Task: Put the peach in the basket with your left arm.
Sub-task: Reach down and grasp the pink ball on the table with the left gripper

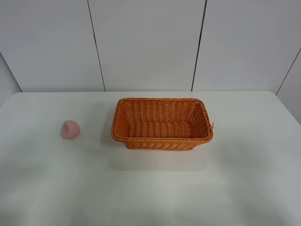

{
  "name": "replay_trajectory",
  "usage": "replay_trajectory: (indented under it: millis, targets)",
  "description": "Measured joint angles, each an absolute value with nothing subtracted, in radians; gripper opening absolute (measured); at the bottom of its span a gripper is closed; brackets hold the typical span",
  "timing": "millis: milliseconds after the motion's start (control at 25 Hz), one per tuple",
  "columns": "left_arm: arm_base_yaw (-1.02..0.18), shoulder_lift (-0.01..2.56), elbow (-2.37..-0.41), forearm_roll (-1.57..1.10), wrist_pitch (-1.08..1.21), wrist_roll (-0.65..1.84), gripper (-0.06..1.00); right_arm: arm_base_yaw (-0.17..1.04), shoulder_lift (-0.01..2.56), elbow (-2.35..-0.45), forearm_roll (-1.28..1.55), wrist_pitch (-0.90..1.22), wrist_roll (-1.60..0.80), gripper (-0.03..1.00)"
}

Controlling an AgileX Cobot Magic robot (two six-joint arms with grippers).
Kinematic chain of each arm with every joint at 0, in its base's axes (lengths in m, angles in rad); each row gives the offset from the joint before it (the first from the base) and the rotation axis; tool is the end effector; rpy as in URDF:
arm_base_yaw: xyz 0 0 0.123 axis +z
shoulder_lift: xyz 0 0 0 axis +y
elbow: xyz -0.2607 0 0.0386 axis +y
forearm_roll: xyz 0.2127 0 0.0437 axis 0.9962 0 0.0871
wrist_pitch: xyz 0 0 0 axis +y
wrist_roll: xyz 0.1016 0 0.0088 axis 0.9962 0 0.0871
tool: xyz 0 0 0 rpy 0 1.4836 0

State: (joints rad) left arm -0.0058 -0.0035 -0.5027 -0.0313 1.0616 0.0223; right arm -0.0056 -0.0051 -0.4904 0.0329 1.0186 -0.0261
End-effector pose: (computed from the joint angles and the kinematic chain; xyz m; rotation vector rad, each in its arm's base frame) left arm -0.0051 -0.0028 0.2560 0.0302 2.0385 -0.0271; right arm -0.0022 0.0029 0.2568 -0.0212 2.0062 0.0189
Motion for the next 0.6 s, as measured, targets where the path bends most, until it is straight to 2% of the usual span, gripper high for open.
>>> replay_trajectory:
  millis: [400,600]
  targets:
    - [-0.006,0.012,-0.509,-0.043,1.061,0.022,0.81,-0.006,-0.005,-0.49,0.033,1.019,-0.026,0.69]
    - [-0.006,0.214,-0.598,-0.059,1.027,0.023,0.81,-0.006,-0.005,-0.49,0.033,1.019,-0.026,0.69]
